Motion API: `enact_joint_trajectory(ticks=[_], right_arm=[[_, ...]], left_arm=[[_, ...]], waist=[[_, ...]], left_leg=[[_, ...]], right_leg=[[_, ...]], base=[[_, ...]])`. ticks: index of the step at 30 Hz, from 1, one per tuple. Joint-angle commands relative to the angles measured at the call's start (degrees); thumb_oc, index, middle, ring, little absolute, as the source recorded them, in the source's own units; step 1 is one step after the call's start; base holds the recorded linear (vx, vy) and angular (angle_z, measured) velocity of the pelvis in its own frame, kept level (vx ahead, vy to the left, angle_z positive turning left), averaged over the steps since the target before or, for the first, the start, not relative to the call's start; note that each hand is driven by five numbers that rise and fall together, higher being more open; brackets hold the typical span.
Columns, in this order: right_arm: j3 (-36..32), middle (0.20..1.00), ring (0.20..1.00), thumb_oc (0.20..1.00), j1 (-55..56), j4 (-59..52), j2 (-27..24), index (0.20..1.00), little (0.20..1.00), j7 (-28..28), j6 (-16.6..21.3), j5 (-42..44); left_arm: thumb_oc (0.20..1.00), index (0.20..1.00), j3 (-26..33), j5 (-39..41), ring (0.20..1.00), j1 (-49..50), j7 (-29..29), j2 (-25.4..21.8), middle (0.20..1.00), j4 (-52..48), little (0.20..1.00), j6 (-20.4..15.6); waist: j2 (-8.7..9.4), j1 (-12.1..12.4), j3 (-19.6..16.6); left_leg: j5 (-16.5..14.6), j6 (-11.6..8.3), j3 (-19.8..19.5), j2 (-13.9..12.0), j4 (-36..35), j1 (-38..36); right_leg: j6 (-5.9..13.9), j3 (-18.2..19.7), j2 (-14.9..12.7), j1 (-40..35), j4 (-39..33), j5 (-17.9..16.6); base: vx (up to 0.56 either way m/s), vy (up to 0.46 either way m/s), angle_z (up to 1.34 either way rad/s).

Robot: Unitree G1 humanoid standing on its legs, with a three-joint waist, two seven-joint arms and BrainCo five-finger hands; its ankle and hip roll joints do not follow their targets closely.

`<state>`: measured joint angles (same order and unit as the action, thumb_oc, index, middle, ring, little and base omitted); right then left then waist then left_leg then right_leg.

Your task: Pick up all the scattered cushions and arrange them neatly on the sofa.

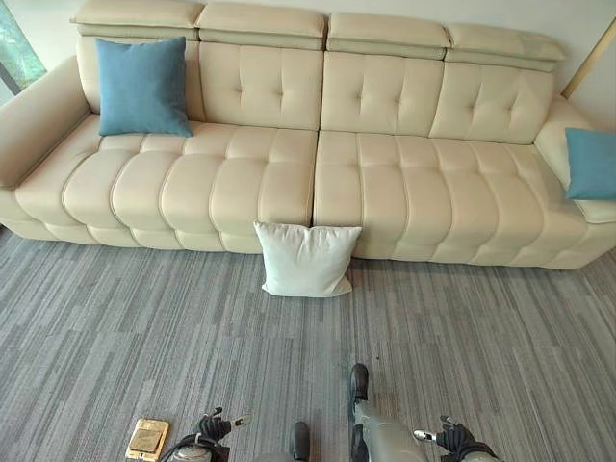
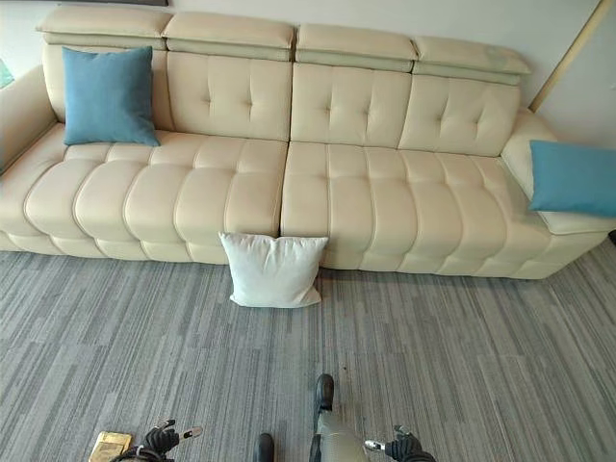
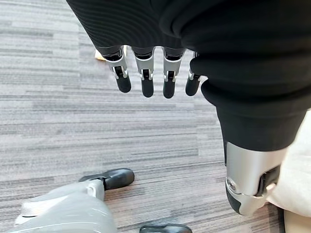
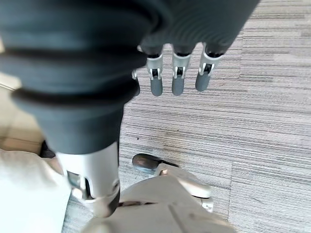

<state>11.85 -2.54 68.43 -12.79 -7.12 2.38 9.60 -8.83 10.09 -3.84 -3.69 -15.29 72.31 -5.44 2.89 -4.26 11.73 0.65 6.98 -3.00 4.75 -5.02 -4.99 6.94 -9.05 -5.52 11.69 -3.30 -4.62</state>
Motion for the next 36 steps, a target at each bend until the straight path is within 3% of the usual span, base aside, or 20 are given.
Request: enact_joint_trajectory(ticks=[1,3,5,7,10,12,14,15,16,17,18,19,20,24,25,29,33,34,35,36], right_arm=[[-0.3,1.0,1.0,1.0,0.2,-0.7,-3.3,1.0,1.0,-0.7,1.0,0.4],[-1.0,1.0,1.0,1.0,0.0,-0.1,-3.6,1.0,1.0,-0.6,1.6,1.7],[-1.5,1.0,1.0,1.0,-0.5,0.3,-3.8,1.0,1.0,-0.6,1.8,2.9],[-1.2,1.0,1.0,1.0,-1.0,-0.3,-4.1,1.0,1.0,-0.5,1.9,2.9],[-1.1,1.0,1.0,1.0,-1.3,-0.2,-4.3,1.0,1.0,-0.8,1.7,2.8],[-1.2,1.0,1.0,1.0,-1.4,0.3,-4.4,1.0,1.0,-0.6,1.7,3.3],[-1.1,1.0,1.0,1.0,-1.4,0.4,-4.4,1.0,1.0,-0.7,1.8,3.2],[-0.5,1.0,1.0,1.0,-1.4,0.7,-4.6,1.0,1.0,-0.7,1.9,2.6],[-0.1,1.0,1.0,1.0,-1.4,0.8,-4.8,1.0,1.0,-0.8,1.8,2.1],[-0.1,1.0,1.0,1.0,-1.4,0.8,-4.8,1.0,1.0,-0.8,1.8,2.1],[0.4,1.0,1.0,1.0,-1.7,0.6,-5.3,1.0,1.0,-1.0,1.8,1.1],[0.4,1.0,1.0,1.0,-1.7,0.6,-5.3,1.0,1.0,-1.0,1.8,1.1],[0.5,1.0,1.0,1.0,-1.9,0.2,-5.8,1.0,1.0,-1.5,1.7,0.8],[0.1,1.0,1.0,1.0,-1.8,0.0,-6.3,1.0,1.0,-1.8,1.2,0.6],[0.1,1.0,1.0,1.0,-1.4,0.2,-5.9,1.0,1.0,-1.3,1.3,0.1],[0.0,1.0,1.0,1.0,-1.4,0.8,-5.0,1.0,1.0,-1.0,0.7,-0.4],[1.5,1.0,1.0,1.0,-0.3,0.4,-3.2,1.0,1.0,-0.2,0.5,-1.7],[1.5,1.0,1.0,1.0,-0.3,0.4,-3.1,1.0,1.0,-0.2,0.5,-1.7],[1.6,1.0,1.0,1.0,-0.3,0.2,-3.0,1.0,1.0,-0.2,0.4,-1.7],[1.7,1.0,1.0,1.0,-0.3,-0.1,-2.6,1.0,1.0,0.0,0.1,-1.9]], left_arm=[[1.0,1.0,0.0,-1.2,1.0,-0.6,0.0,0.2,1.0,-1.0,1.0,-1.4],[1.0,1.0,-0.5,-0.9,1.0,-0.9,0.2,1.1,1.0,-1.1,1.0,-1.5],[1.0,1.0,-1.1,0.1,1.0,-1.0,0.1,1.5,1.0,-2.0,1.0,-1.6],[1.0,1.0,-1.4,1.4,1.0,-1.2,0.0,1.4,1.0,-4.2,1.0,-1.7],[1.0,1.0,-1.5,2.2,1.0,-0.9,-0.1,1.4,1.0,-5.1,1.0,-1.7],[1.0,1.0,-1.3,2.6,1.0,-0.7,0.0,1.5,1.0,-4.9,1.0,-1.4],[1.0,1.0,-1.3,2.6,1.0,-0.6,0.0,1.6,1.0,-4.7,1.0,-1.4],[1.0,1.0,-1.4,2.6,1.0,-0.5,0.0,1.8,1.0,-4.4,1.0,-1.3],[1.0,1.0,-1.5,2.9,1.0,-0.4,0.1,1.8,1.0,-4.2,1.0,-1.3],[1.0,1.0,-1.5,2.9,1.0,-0.4,0.1,1.8,1.0,-4.2,1.0,-1.3],[1.0,1.0,-1.6,3.1,1.0,-0.4,0.0,1.5,1.0,-4.3,1.0,-1.2],[1.0,1.0,-1.6,3.1,1.0,-0.4,0.0,1.5,1.0,-4.3,1.0,-1.2],[1.0,1.0,-1.5,3.8,1.0,-0.2,-0.2,1.2,1.0,-4.3,1.0,-1.4],[1.0,1.0,-0.8,4.0,1.0,0.6,-0.3,0.9,1.0,-3.7,1.0,-1.6],[1.0,1.0,0.0,4.0,1.0,0.9,-0.1,1.0,1.0,-2.9,1.0,-1.6],[1.0,1.0,0.3,3.9,1.0,0.6,-0.3,0.9,1.0,-2.9,1.0,-1.4],[1.0,1.0,-0.8,1.5,1.0,-0.3,0.1,-0.1,1.0,-3.7,1.0,-0.8],[1.0,1.0,-0.8,1.5,1.0,-0.2,0.1,-0.2,1.0,-3.7,1.0,-0.8],[1.0,1.0,-1.1,1.1,1.0,-0.5,0.2,-0.3,1.0,-3.9,1.0,-0.7],[1.0,1.0,-1.6,0.5,1.0,-0.7,0.6,-0.4,1.0,-3.9,1.0,-0.4]], waist=[[-3.25,-2.0,-0.3],[-4.51,-2.7,-0.5],[-4.69,-2.6,-0.3],[-3.54,-1.5,0.6],[-2.85,-0.5,1.2],[-1.97,1.0,1.3],[-1.79,1.5,1.5],[-1.86,2.1,1.3],[-2.16,2.4,1.1],[-2.15,2.4,1.2],[-3.04,3.4,1.3],[-3.04,3.4,1.4],[-3.2,4.1,1.7],[-2.62,4.9,1.7],[-3.25,5.3,0.4],[-2.91,5.4,-1.6],[-0.93,5.5,-3.1],[-0.88,5.5,-3.0],[-0.71,5.4,-2.8],[-0.63,5.0,-2.2]], left_leg=[[-10.9,-7.77,1.3,-4.2,0.6,-12.4],[-8.1,-9.86,1.8,-5.6,7.6,-11.1],[-2.7,-12.44,1.8,-5.4,17.0,-7.4],[3.1,-14.3,2.1,-4.2,30.2,-1.5],[3.4,-14.12,3.8,-4.6,35.5,1.6],[0.8,-11.8,6.0,-6.3,32.0,5.7],[-1.0,-11.1,6.0,-6.6,29.3,6.0],[-2.9,-10.51,5.2,-7.4,20.4,6.7],[-1.7,-10.79,3.9,-8.1,15.0,7.4],[-1.7,-10.79,3.9,-8.1,15.0,7.3],[4.1,-11.49,1.9,-10.7,6.8,9.7],[4.1,-11.49,1.9,-10.7,6.7,9.6],[6.0,-12.47,1.7,-12.3,1.2,12.5],[6.2,-13.34,3.5,-13.6,0.0,15.5],[7.4,-13.83,3.5,-14.4,0.0,14.8],[8.7,-13.25,4.5,-13.1,0.0,13.6],[5.4,-9.96,5.9,-8.9,0.2,9.7],[5.4,-9.94,6.0,-8.9,0.2,9.7],[4.5,-9.15,6.2,-8.1,0.1,8.8],[3.0,-7.66,6.8,-6.8,0.0,7.4]], right_leg=[[-0.65,1.3,2.5,-0.7,1.3,-1.0],[-1.84,1.3,3.2,-2.8,2.1,-0.2],[-3.14,1.7,3.4,-5.8,1.8,1.2],[-5.23,3.0,2.8,-9.4,1.7,3.4],[-6.17,4.1,2.5,-11.6,1.7,5.0],[-6.47,5.1,1.8,-14.5,1.5,7.2],[-6.13,5.4,1.7,-15.4,1.4,7.7],[-5.5,5.4,1.5,-16.9,1.1,9.0],[-5.3,5.3,1.6,-17.8,0.8,9.9],[-5.3,5.3,1.6,-17.9,0.8,9.9],[-5.19,5.4,2.3,-20.0,0.7,11.7],[-5.19,5.4,2.3,-20.1,0.7,11.7],[-5.02,5.8,2.1,-21.8,0.9,13.3],[-3.94,6.8,0.9,-24.2,1.0,14.4],[-2.97,7.6,0.5,-25.8,0.7,14.8],[-1.42,8.8,-1.8,-25.4,2.6,13.9],[0.77,11.0,-4.5,-21.4,12.8,9.6],[0.79,11.1,-4.6,-21.4,12.9,9.7],[1.09,11.4,-5.0,-19.7,16.3,7.9],[1.37,11.6,-5.7,-16.4,23.1,3.7]], base=[[0.45,-0.142,0.24],[0.4,-0.148,0.33],[0.32,-0.136,0.49],[0.29,-0.138,0.08],[0.27,-0.099,-0.26],[0.36,-0.017,-0.21],[0.31,0.034,0.01],[0.31,0.089,-0.11],[0.31,0.089,-0.23],[0.34,0.121,-0.25],[0.22,0.082,-0.2],[0.42,0.182,-0.05],[0.31,0.165,0.02],[0.33,0.227,-0.16],[0.23,0.202,-0.39],[0.32,0.321,-0.33],[0.34,0.339,-0.09],[0.13,0.172,0.27],[0.16,0.251,0.17],[0.19,0.312,0.07]])
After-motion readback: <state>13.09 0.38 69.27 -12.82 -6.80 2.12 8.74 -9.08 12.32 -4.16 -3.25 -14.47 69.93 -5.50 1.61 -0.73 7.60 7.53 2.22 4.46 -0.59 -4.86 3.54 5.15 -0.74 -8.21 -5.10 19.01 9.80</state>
